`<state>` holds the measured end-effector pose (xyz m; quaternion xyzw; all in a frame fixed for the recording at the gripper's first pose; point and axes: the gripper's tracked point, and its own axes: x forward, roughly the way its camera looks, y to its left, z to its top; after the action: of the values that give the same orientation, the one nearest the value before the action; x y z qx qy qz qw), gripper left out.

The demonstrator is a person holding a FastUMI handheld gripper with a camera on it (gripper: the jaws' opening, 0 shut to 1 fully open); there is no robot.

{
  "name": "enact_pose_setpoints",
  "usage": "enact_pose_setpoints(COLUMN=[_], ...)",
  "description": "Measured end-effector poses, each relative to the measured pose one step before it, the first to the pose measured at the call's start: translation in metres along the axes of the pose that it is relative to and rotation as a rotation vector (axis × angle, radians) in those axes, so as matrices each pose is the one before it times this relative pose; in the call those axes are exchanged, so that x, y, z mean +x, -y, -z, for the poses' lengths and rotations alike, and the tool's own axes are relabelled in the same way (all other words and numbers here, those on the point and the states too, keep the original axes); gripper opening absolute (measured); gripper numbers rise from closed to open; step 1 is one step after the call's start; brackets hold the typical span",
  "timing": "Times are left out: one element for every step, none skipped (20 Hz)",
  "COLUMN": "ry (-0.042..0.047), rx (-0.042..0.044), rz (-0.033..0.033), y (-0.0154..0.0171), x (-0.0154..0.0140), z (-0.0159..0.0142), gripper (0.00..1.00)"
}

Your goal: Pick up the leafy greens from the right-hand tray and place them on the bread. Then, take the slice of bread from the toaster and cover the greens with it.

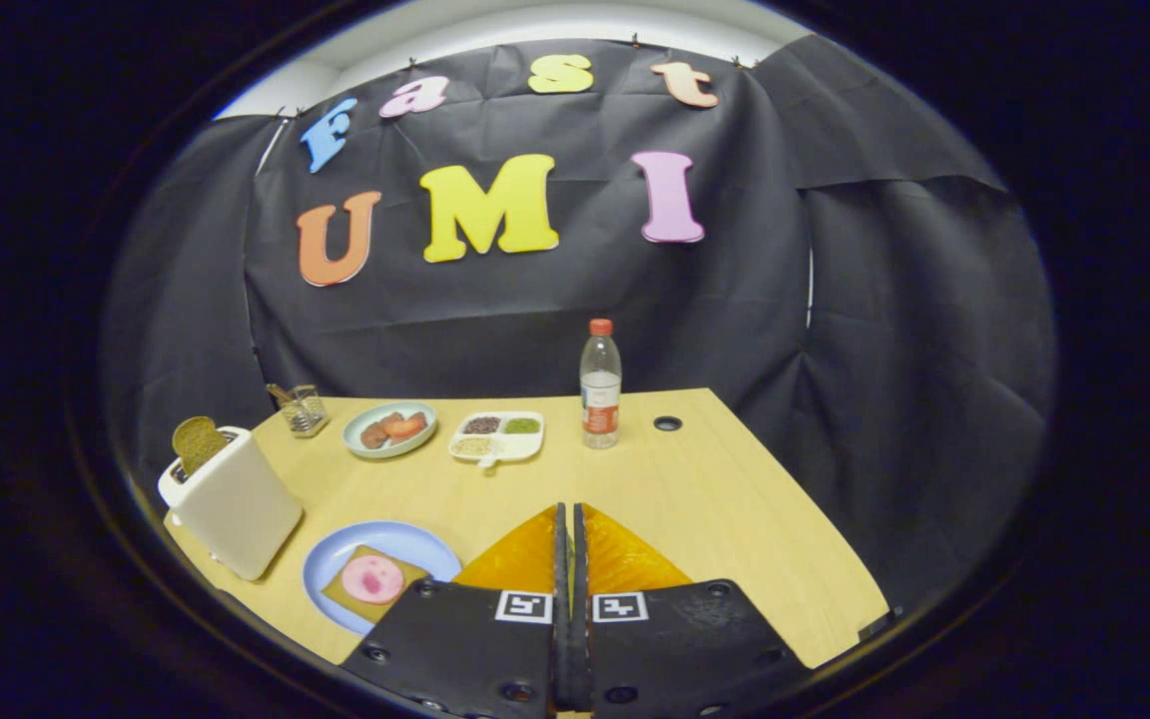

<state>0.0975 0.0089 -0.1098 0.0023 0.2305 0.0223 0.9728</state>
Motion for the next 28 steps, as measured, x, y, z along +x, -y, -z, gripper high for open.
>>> enact_pose_setpoints(ry=[0.01016,0.00816,0.00516,0.00444,0.00529,0.00403,0.00077,-0.00157,-0.0037,-0.00311,-0.00412,-0.01165,-0.01212,-0.00574,-0.0017,-0.00257,-0.01359,-0.0174,-0.01534,-0.01716,-0.01844,-0.0158,-0.01199,-0.01003,-0.00916,-0.00994,-0.00799,-0.01154], rx=[-0.01398,-0.01149,-0.01031,-0.01208,-0.01481,-0.01493,-0.01403,-0.01097,-0.00595,-0.00173,0.00782,0.01491,0.01712,0.01195,-0.00243,-0.00051,0.00694,0.01111,0.01104,0.0135,0.01448,0.01394,0.01076,0.00817,0.00517,0.00305,0.00613,0.00887], rz=[-0.01774,-0.02248,-0.02367,-0.02466,-0.025,-0.02207,-0.02296,-0.02323,-0.02175,-0.02034,-0.02108,-0.02527,-0.02631,-0.02048,-0.00358,0.00241,0.00229,0.00611,0.01009,0.0113,0.01558,0.01645,0.01222,0.01273,0.01062,0.00869,0.00668,0.00481], y=[-0.01591,-0.01688,-0.01979,-0.0196,-0.01796,-0.01894,-0.01697,-0.0172,-0.01638,-0.01565,-0.01306,-0.01343,-0.01125,-0.00925,-0.00218,0.00279,0.00288,0.00705,0.00943,0.01162,0.01263,0.01223,0.01041,0.01052,0.00827,0.00754,0.00651,0.00571], x=[-0.00209,-0.00157,-0.00206,-0.00124,-0.00061,0.00098,0.00139,0.00402,0.00355,0.0032,0.00501,0.00566,0.00602,0.00354,0.00322,0.00408,0.00619,0.0059,0.00631,0.00676,0.00641,0.00539,0.00499,0.00397,0.00381,0.00392,0.00403,0.00402], z=[-0.00325,-0.00319,-0.00147,-0.00202,-0.00186,-0.00043,0.00004,0.0023,0.00085,0.00196,0.00179,0.0034,0.00357,0.00261,0.00252,0.00409,0.00821,0.00865,0.00743,0.00717,0.00733,0.00722,0.0053,0.00479,0.00494,0.0048,0.00452,0.00424], gripper=[0.0,0.0,0.0,0.0,0.0,0.0,0.0,0.0,0.0,0.0,0.0,0.0,0.0,0.0,0.0,0.0,0.0,0.0,0.0,0.0,0.0,0.0,0.0,0.0,0.0,0.0,0.0,0.0])
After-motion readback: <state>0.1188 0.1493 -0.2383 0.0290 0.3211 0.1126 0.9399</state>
